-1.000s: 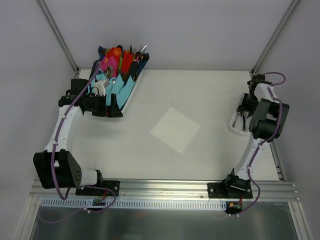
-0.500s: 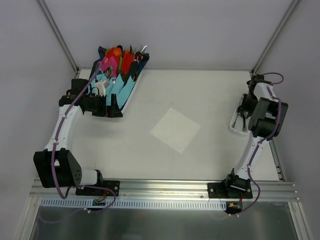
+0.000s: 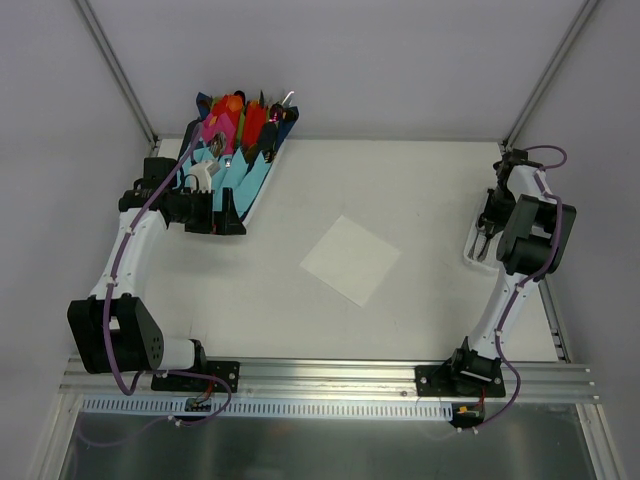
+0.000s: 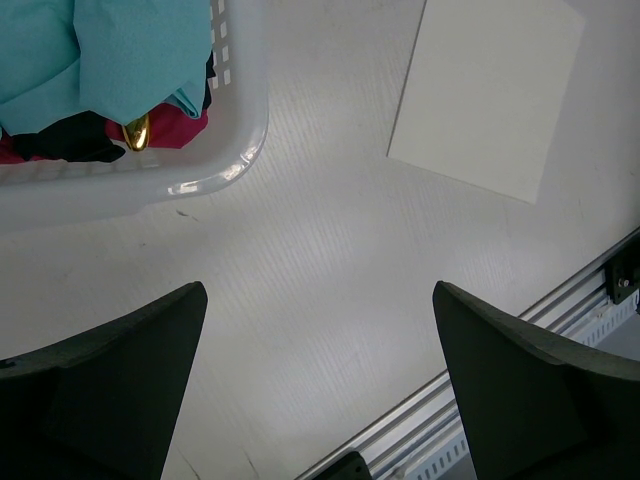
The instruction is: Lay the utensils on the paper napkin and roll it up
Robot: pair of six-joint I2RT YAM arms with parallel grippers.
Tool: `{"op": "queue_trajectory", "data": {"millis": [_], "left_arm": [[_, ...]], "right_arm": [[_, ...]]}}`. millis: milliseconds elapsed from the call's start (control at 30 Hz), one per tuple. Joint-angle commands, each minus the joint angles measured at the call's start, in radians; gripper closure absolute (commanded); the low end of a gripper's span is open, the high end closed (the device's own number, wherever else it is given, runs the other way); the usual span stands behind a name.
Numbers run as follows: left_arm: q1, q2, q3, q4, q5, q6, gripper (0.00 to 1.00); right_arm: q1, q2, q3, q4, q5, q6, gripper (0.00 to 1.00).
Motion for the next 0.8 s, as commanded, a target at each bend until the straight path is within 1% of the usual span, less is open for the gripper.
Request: {"op": "queue_trajectory", "data": {"millis": [0, 300, 467, 567, 767], "left_arm": [[0.009, 0.002, 0.014, -0.014, 0.041, 0.004, 0.01], [0.008, 0.005, 0.021, -0.016, 0.052, -0.001, 0.01], [0.008, 0.007, 0.021, -0.016, 0.063, -0.009, 0.01], [0.008, 0.007, 0.022, -0.016, 0.064, -0.01, 0.01], [0.008, -0.004, 0.024, -0.019, 0.057, -0.006, 0.01]], "right_arm": [[0.0, 0.0, -0.009, -0.051, -0.024, -0.008, 1.0], [0.0, -0.113, 0.024, -0.065, -0.055, 0.006, 1.0], [0.0, -0.167, -0.002, -0.068, -0.014, 0.012, 1.0], [0.0, -0.18, -0.01, -0.065, 0.005, 0.012, 1.0], [-0.002, -0.157, -0.006, -0.068, -0.01, 0.018, 1.0]]}}
